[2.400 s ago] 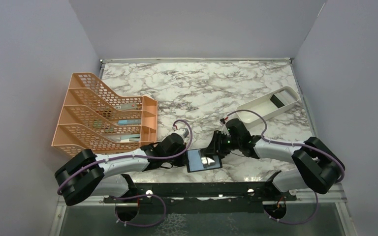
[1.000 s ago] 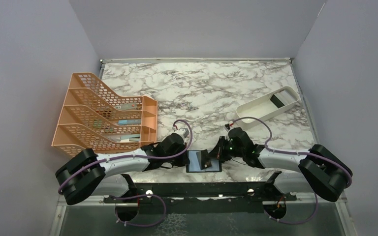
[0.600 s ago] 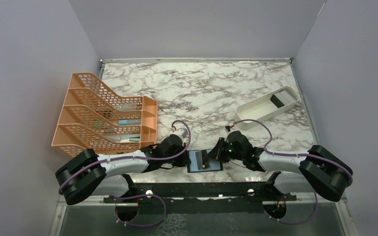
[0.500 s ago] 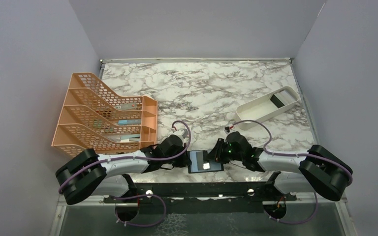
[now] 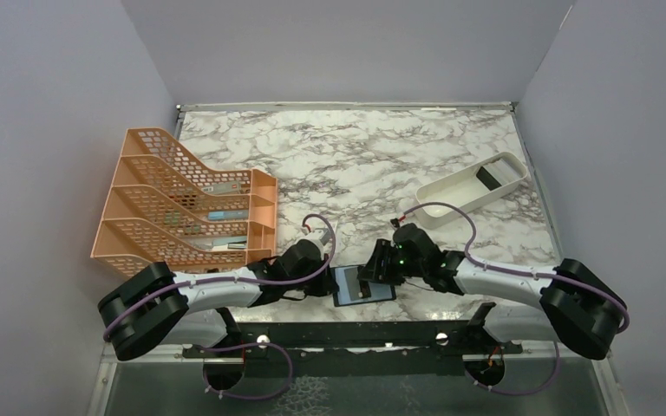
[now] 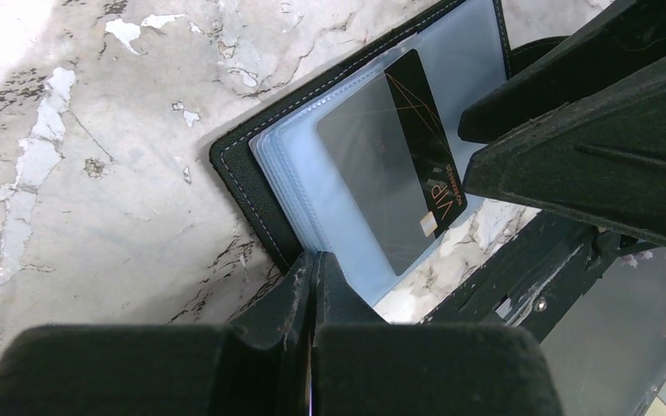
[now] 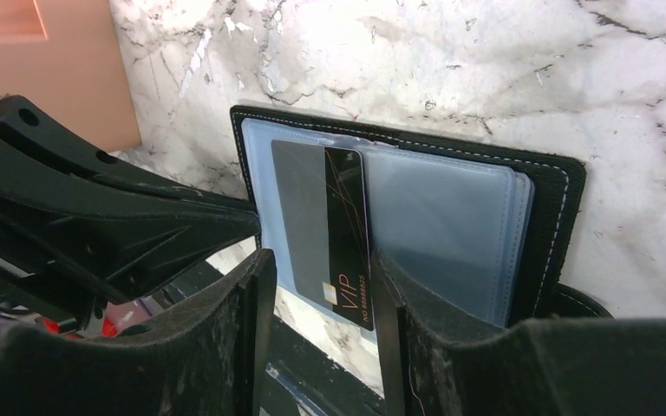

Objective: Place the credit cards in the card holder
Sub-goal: Insert the credit card into the card holder.

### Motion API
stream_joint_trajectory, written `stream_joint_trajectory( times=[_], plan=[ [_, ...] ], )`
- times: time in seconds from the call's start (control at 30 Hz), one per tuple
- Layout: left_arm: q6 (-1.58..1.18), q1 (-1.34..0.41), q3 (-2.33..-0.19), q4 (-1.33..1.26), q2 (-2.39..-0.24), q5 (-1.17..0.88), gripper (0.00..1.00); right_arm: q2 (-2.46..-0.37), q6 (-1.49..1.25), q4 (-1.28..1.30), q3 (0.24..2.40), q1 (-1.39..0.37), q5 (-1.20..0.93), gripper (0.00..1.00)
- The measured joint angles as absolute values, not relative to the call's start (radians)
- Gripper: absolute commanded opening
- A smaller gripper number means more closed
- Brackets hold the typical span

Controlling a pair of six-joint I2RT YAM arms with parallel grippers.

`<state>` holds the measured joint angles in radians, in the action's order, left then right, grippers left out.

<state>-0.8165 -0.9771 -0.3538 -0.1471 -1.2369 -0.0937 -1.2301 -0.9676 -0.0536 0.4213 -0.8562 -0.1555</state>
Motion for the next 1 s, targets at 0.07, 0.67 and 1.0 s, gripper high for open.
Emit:
stream_joint_trajectory(
  times=[0.07,0.67,1.0],
  plan=[
    [-0.817,-0.977,-0.351,-0.155,-1.237,-0.095,0.0,-1.239,-0.968,-0.058,0.421,-0.857,-0.166,0.47],
    [-0.822,-0.977,-0.343,-0.17,-1.237,-0.101,0.0,-1.382,-0.993,-0.193,0.428,-0.91,-0.204,0.24],
    [-0.82,-0.977,-0.353,-0.101,-1.201,-0.09,0.02,-1.388,-0.97,-0.19,0.428,-0.913,-0.201,0.23]
  ],
)
